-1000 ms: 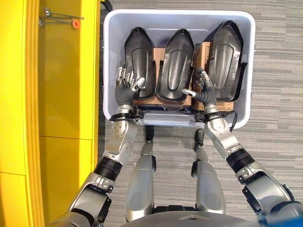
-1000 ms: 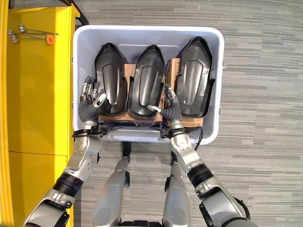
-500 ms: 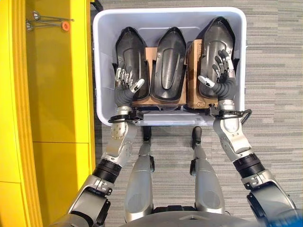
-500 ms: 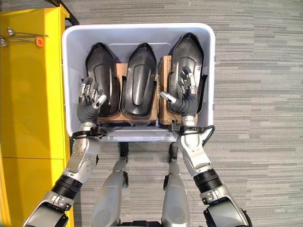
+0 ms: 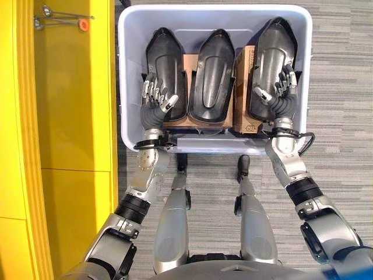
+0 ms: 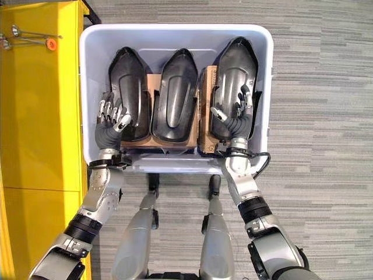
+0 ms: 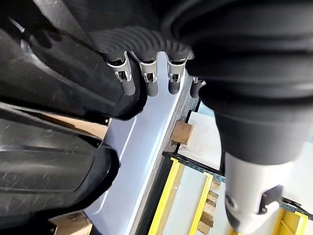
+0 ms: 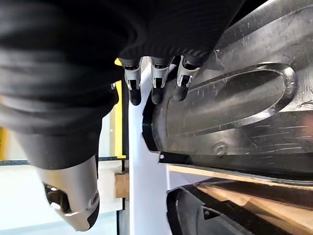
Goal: Move parts from the plastic box to the shelf.
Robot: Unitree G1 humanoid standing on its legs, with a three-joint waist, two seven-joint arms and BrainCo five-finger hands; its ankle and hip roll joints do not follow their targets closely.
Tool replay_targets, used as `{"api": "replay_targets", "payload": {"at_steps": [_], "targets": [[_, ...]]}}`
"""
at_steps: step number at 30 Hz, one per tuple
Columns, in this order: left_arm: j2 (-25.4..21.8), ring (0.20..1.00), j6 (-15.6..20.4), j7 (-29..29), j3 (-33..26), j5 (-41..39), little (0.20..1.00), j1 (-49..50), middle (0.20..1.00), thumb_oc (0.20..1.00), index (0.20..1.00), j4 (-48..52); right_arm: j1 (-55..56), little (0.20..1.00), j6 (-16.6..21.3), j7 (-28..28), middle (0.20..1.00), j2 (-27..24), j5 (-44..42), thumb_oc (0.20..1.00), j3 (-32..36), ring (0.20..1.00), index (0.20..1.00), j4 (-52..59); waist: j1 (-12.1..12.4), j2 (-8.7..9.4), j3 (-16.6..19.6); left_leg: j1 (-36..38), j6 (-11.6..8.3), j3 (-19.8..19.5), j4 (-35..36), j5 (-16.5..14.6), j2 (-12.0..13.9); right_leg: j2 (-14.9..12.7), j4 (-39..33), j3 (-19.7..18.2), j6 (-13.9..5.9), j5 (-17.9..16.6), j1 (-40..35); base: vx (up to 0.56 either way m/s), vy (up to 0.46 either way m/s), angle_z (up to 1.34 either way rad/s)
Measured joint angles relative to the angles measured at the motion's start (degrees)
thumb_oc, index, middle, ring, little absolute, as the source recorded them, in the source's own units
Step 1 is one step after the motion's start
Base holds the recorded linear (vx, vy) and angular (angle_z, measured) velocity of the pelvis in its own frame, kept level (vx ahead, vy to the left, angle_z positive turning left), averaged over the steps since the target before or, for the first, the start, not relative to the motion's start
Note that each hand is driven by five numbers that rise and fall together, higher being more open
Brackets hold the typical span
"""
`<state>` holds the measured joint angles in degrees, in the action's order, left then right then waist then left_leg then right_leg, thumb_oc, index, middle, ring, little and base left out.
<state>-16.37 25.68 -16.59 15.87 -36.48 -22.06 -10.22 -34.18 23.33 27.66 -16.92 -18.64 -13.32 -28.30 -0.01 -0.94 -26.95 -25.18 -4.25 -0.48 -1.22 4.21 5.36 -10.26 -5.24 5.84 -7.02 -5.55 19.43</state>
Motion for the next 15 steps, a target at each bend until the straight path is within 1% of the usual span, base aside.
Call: {"api": "replay_targets", "payload": {"at_steps": [2,6,9,15], "targets": [[-0.1,1.0,0.0,0.1,1.0,0.0,1.0,-0.6,1.0,1.0,1.0,0.0,-2.7,1.0,-0.4,0.9,1.0,-0.5,1.2,1.0,-0.1,1.0,1.0,-5.1,0.7,-0.15,0.0,-0.2,0.0,-0.1,0.0,0.1,-0.1,0.0,0.0,0.0,-0.04,0.0,0.3,0.0,0.0,0.0],[-0.1,1.0,0.0,0.3,1.9,-0.1,1.0,-1.1,1.0,1.0,1.0,0.0,-4.5,1.0,-0.6,1.4,1.0,-1.4,2.1,1.0,-0.9,1.0,1.0,-6.8,1.2,-0.35,0.0,-1.6,0.01,-0.1,-0.5,0.1,-0.4,-0.3,0.0,0.3,-0.11,-0.1,1.1,-0.01,-0.005,0.05],[-0.2,1.0,0.0,0.6,2.6,-0.2,1.0,-1.2,1.0,1.0,1.0,0.0,-5.5,1.0,-1.6,1.3,1.0,-1.5,2.1,1.0,-2.3,1.0,1.0,-7.6,1.6,-0.5,-0.1,-1.8,0.01,-0.1,-1.0,0.1,-0.5,-0.4,0.0,0.4,-0.12,-0.1,1.1,0.0,0.0,0.0],[-0.2,1.0,0.0,1.8,2.7,-0.7,1.0,-1.2,1.0,1.0,1.0,0.0,-6.0,1.0,-2.5,-0.6,1.0,-1.3,2.1,1.0,-5.2,1.0,1.0,-10.3,2.5,-0.66,0.0,-1.8,0.01,-0.1,-1.1,0.1,-0.6,-0.5,0.0,0.4,-0.17,-0.1,1.1,0.0,0.0,0.0]]}}
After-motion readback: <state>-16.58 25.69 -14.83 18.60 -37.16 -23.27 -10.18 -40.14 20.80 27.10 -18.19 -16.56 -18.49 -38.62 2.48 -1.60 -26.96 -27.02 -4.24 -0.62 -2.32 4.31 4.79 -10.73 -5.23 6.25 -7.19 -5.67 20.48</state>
